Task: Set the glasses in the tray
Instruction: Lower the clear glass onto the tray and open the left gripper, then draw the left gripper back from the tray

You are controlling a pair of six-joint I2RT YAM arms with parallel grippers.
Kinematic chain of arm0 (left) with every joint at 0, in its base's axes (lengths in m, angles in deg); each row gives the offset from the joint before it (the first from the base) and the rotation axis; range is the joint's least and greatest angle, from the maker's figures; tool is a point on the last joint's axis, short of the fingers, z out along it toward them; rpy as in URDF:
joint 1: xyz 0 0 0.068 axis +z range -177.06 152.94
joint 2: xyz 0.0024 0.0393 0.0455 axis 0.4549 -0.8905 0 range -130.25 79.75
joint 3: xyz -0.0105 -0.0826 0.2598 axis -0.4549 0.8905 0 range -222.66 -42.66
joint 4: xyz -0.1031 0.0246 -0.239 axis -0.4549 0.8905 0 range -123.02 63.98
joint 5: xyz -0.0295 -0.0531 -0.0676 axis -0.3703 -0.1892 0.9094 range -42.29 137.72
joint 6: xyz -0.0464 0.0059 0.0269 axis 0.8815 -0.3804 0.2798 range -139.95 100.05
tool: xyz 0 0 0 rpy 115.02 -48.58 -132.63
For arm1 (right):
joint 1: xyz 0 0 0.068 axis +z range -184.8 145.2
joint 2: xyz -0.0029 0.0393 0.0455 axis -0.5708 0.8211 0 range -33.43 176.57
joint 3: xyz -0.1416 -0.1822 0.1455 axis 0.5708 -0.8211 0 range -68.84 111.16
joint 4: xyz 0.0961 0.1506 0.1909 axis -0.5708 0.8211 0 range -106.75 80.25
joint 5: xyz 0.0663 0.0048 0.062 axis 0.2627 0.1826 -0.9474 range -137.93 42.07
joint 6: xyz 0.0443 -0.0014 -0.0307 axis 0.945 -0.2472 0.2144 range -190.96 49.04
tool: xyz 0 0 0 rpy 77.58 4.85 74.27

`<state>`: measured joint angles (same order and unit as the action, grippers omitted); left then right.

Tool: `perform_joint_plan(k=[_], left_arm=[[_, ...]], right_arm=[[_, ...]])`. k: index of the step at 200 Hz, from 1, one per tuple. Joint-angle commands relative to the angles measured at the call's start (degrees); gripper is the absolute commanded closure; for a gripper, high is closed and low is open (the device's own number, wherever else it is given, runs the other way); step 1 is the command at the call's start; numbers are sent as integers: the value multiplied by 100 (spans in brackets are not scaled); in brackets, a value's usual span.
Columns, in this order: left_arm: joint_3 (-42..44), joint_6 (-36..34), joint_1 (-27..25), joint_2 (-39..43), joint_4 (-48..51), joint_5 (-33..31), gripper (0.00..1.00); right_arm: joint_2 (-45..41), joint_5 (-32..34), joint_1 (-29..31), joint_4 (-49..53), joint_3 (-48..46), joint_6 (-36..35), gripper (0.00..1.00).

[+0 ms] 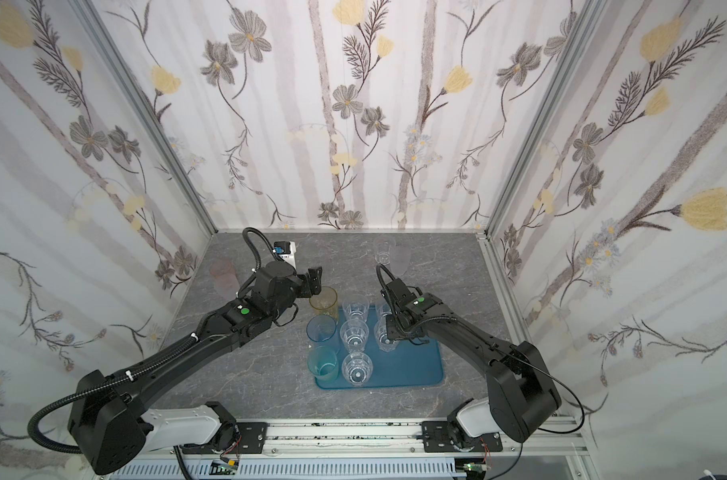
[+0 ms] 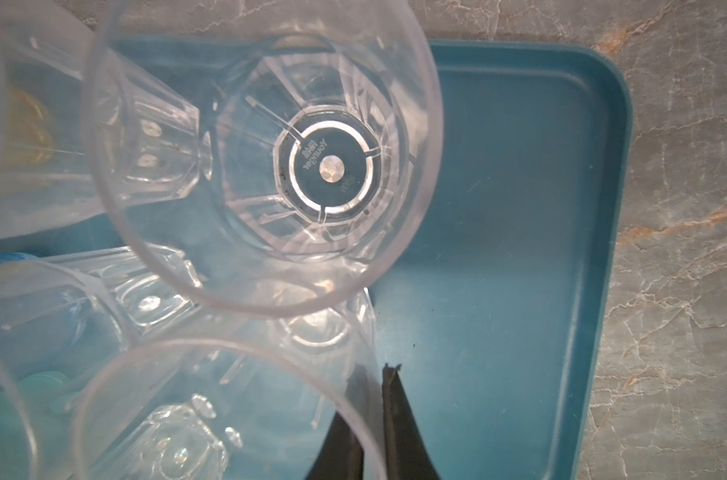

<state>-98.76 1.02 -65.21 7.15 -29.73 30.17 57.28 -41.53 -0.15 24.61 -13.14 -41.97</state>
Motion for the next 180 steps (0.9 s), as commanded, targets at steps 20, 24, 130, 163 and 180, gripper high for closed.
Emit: perform_joint_plan(k=[20,24,130,163,180], left_arm=[[70,54,9,4,-197,-171,15],[84,64,7,9,-206,-198,15],[94,-619,-830,-457,-996,-140,15],[-540,-703,-931,-1238,-1014,321,13],[-1044,-849,-924,-1784,-999,341,12]], right_arm=[[-175,62,8,94,200,-22,76],[-212,64,12,145,239,-36,74],[31,-473,-1413,-1179,1704,114,61],[386,-517,-1660,-1508,1863,298,60],[330,-564,-1681,-1636,1688,347,60]])
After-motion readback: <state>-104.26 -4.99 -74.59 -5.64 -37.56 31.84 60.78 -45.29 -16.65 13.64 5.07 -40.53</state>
